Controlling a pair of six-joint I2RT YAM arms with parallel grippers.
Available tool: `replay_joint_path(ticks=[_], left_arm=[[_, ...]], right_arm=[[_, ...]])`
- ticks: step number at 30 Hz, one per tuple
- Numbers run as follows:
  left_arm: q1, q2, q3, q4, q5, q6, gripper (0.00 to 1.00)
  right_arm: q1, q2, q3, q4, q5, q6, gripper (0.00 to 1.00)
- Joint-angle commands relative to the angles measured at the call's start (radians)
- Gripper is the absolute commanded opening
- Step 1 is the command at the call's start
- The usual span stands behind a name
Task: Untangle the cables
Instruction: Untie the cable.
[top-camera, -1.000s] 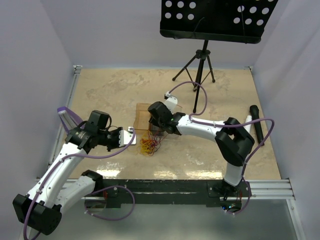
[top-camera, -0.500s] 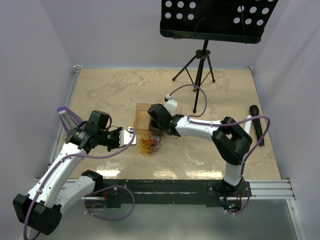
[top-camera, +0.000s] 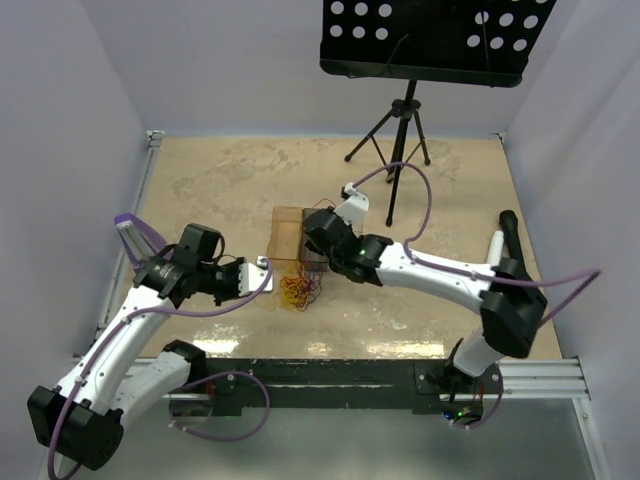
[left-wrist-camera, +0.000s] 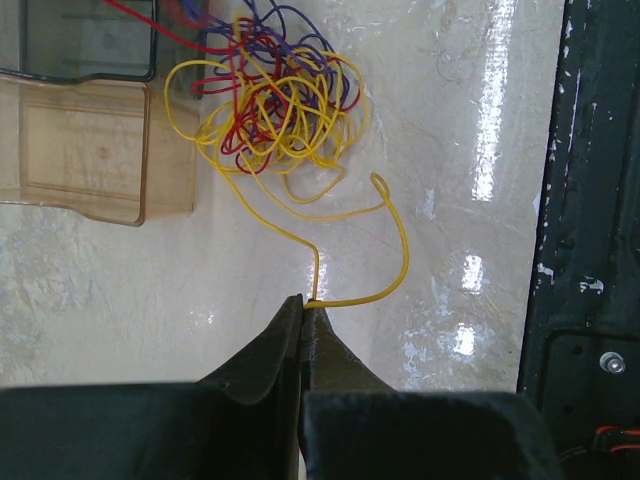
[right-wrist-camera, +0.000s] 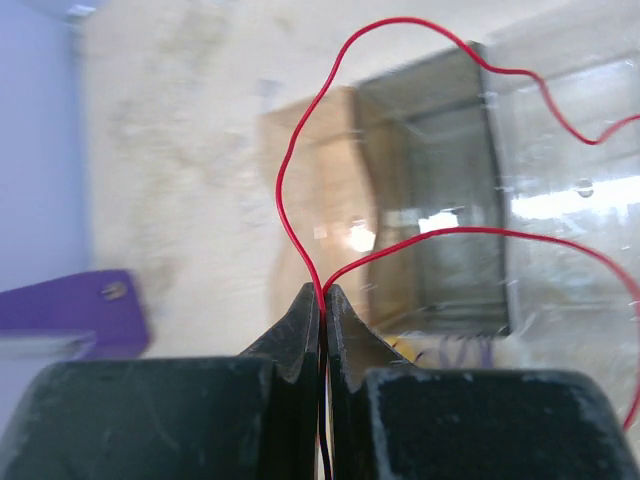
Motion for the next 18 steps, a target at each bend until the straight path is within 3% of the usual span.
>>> replay_joint_path(ticks=[1, 6, 11, 18], left_arm=[[0.006, 0.003, -0.010, 0.026, 0.007, 0.015, 0.00], [0.006, 0.012, -0.019, 0.026, 0.004, 0.012, 0.00], [0.006, -0.005, -0.035, 0.020, -0.020, 0.020, 0.00], [0.006, -0.050, -0.065, 0.004, -0.043, 0.009, 0.00]], right_arm=[[0.100, -0.159, 0.116, -0.140, 0.235, 0.008, 0.00], [0.167, -0.281, 0.158, -0.268, 0.350, 0.064, 0.00], [0.204, -0.395, 0.188, -0.283, 0.381, 0.035, 0.00], [0.243, -0.416, 0.271, -0.329, 0.389, 0.001, 0.00]])
